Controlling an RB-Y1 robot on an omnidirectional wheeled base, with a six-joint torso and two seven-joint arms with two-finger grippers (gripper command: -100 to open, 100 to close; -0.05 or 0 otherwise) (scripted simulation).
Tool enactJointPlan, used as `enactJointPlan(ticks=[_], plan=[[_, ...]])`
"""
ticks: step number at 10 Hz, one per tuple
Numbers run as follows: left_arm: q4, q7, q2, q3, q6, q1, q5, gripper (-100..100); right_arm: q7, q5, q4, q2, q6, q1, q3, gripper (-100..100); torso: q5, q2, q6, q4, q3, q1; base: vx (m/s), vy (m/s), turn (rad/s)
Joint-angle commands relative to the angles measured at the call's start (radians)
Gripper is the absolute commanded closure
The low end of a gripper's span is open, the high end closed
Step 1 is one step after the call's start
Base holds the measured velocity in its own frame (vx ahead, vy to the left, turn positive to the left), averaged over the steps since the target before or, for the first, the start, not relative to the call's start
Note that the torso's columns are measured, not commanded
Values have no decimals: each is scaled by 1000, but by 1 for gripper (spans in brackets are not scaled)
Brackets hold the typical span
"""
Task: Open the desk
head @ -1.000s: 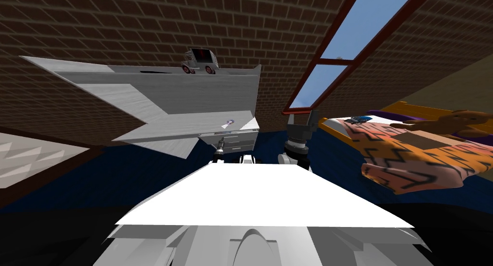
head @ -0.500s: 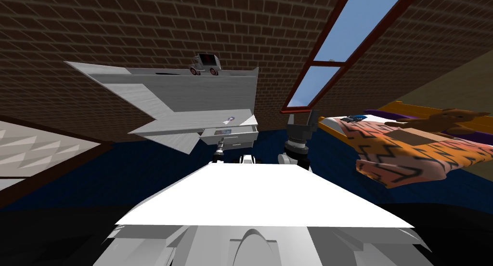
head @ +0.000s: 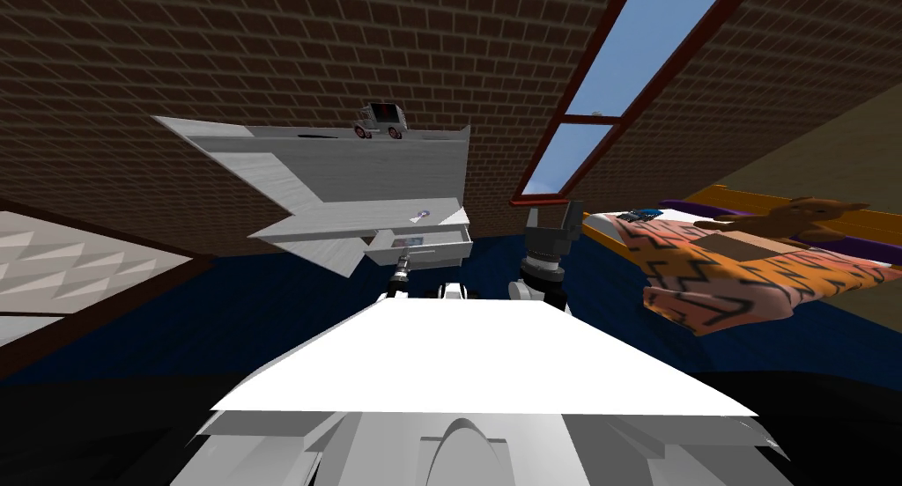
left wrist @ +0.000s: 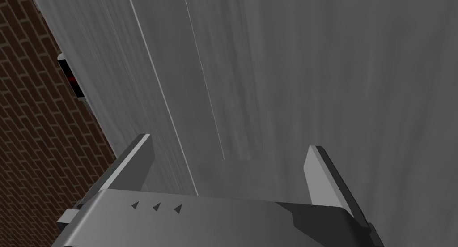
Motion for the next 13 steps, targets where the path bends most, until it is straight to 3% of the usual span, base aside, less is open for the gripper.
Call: enactJointPlan(ticks=[1,6,7,8,13], plan=[[-49,17,18,3,70,-17,3,-100,0,0,0,0,0,0,0,0,-1,2,1,2,1,0,-46,-19,-11],[-148,48,51,8,195,-41,8,-100,0,0,0,0,0,0,0,0,0,2,0,0,2,1,-47,-20,-8],[-142,43,44,6,178,-33,7,-100,0,0,0,0,0,0,0,0,0,2,0,0,2,1,-24,-6,-2],[-144,44,44,6,182,-33,7,0,0,0,0,0,0,0,0,0,1,1,0,0,1,1,-5,-2,0],[-143,44,44,6,182,-33,7,0,0,0,0,0,0,0,0,0,0,3,0,1,2,1,0,0,0]])
